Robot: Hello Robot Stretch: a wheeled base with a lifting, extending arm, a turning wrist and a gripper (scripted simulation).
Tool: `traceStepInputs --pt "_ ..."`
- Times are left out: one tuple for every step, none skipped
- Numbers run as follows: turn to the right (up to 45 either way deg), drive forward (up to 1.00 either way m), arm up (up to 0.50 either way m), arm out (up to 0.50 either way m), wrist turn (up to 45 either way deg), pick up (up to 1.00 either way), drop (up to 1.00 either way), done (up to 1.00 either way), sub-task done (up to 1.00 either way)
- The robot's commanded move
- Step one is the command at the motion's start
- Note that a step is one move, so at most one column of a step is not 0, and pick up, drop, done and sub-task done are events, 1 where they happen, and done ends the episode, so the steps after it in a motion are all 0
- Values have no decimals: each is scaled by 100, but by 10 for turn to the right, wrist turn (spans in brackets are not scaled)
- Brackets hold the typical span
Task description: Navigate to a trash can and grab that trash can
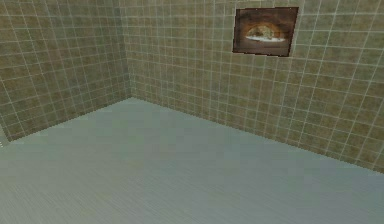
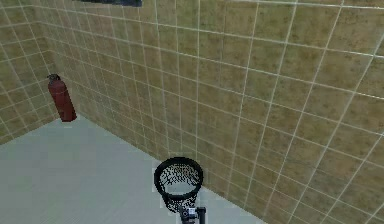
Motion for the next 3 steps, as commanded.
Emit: traceStepInputs --pt "0 0 0 0 0 100 0 0 0" --pt "0 0 10 0 0 0 0 0 0" --pt "0 0 0 0 0 0 0 100 0"
